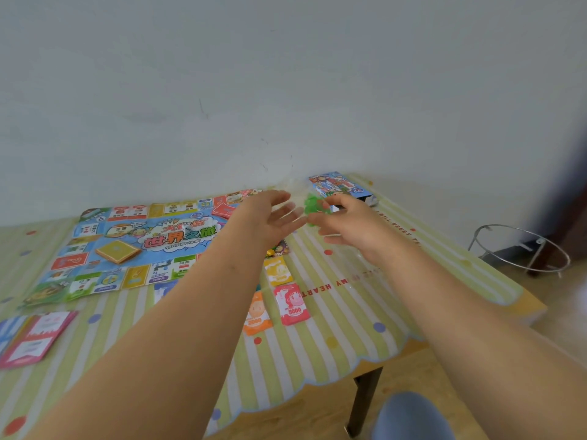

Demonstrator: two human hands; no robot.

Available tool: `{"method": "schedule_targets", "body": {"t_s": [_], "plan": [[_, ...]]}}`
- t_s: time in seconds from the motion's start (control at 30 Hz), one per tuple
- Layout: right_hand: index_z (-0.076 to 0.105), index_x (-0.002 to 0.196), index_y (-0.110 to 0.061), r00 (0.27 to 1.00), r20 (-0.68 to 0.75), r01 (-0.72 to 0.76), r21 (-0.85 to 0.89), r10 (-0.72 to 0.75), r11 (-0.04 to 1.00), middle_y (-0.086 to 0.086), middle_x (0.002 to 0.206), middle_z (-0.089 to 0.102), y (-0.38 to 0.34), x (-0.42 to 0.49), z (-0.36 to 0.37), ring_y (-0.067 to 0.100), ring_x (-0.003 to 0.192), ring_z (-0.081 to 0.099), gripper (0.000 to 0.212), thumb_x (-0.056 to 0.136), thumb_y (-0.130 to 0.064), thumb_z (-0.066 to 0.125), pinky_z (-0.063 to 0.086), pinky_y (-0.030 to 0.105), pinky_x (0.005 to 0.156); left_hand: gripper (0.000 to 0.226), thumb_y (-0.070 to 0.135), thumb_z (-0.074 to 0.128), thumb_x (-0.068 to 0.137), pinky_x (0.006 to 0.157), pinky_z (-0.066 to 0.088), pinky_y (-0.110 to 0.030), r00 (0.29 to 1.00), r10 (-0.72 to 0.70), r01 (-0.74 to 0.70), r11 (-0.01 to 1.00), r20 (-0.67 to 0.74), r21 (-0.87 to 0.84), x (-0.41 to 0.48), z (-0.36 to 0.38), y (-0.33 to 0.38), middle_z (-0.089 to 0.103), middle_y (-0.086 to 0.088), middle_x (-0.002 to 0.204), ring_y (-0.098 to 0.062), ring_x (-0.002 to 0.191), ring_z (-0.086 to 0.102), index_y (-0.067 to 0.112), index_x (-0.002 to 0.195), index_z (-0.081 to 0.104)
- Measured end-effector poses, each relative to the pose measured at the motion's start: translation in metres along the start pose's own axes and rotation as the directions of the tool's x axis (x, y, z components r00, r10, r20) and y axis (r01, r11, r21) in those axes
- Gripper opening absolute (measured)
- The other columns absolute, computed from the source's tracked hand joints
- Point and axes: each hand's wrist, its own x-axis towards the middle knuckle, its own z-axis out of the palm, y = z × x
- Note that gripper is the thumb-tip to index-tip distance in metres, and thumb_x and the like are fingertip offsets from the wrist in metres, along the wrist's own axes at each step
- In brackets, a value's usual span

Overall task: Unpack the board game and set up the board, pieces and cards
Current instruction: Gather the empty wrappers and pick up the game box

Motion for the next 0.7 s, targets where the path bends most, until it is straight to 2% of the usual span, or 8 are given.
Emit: {"method": "schedule_targets", "body": {"t_s": [0.1,0.2,0.27,0.4,0.57,0.7], "plan": [[0.057,0.118,-0.015,0.999,-0.025,0.032,0.082,-0.030,0.996,0.014,0.103,0.070,0.006,0.005,-0.001,0.020,0.089,0.071,0.045,0.078,-0.015,0.078,0.059,0.035,0.082,0.017,0.010,0.053,0.093,0.078,0.054,-0.048,0.998,-0.067,0.067,0.998,0.016,-0.018,0.008,0.003,0.000,0.057,-0.014,0.092,-0.027,0.083,0.060,0.002,0.079,0.058],[0.060,0.106,-0.015,0.996,-0.068,0.058,0.125,-0.050,0.990,0.013,0.094,0.072,0.010,0.009,-0.006,0.028,0.092,0.071,0.028,0.083,-0.005,0.071,0.059,0.036,0.082,0.019,0.018,0.056,0.090,0.085,0.049,-0.043,0.995,-0.091,0.094,0.990,-0.036,0.108,0.018,0.004,0.004,0.054,-0.010,0.098,-0.027,0.094,0.052,0.009,0.073,0.060],[0.060,0.101,-0.016,0.997,-0.064,0.051,0.124,-0.044,0.991,0.008,0.086,0.073,0.010,0.012,-0.009,0.027,0.087,0.071,0.022,0.084,-0.006,0.071,0.059,0.036,0.082,0.020,0.021,0.058,0.087,0.084,0.046,-0.038,0.994,-0.055,0.076,0.970,-0.096,0.229,0.025,0.005,0.007,0.053,-0.007,0.100,-0.025,0.093,0.048,0.013,0.069,0.061],[0.062,0.109,-0.009,0.997,-0.065,0.041,0.137,-0.032,0.990,0.007,0.081,0.071,0.008,0.019,-0.013,0.019,0.071,0.066,0.024,0.086,-0.005,0.069,0.060,0.034,0.077,0.019,0.021,0.056,0.086,0.088,0.045,-0.035,0.986,0.065,0.001,0.920,-0.156,0.391,0.038,0.011,0.009,0.056,-0.004,0.101,-0.023,0.089,0.047,0.017,0.069,0.063],[0.064,0.105,-0.009,0.993,-0.116,0.044,0.192,-0.022,0.980,0.007,0.077,0.070,0.004,0.029,-0.019,0.021,0.066,0.066,0.021,0.086,-0.004,0.068,0.059,0.033,0.070,0.018,0.017,0.056,0.084,0.078,0.044,-0.033,0.976,0.097,0.009,0.875,-0.193,0.484,0.052,0.020,0.012,0.056,-0.002,0.095,-0.022,0.085,0.047,0.015,0.067,0.058],[0.064,0.104,-0.006,0.986,-0.164,0.032,0.221,0.005,0.975,0.012,0.083,0.070,0.003,0.040,-0.022,0.017,0.057,0.066,0.018,0.087,-0.005,0.067,0.059,0.033,0.065,0.006,0.018,0.057,0.076,0.068,0.041,-0.030,0.953,0.215,-0.015,0.740,-0.214,0.673,0.067,0.023,0.009,0.056,-0.002,0.090,-0.023,0.074,0.044,0.015,0.074,0.061]]}}
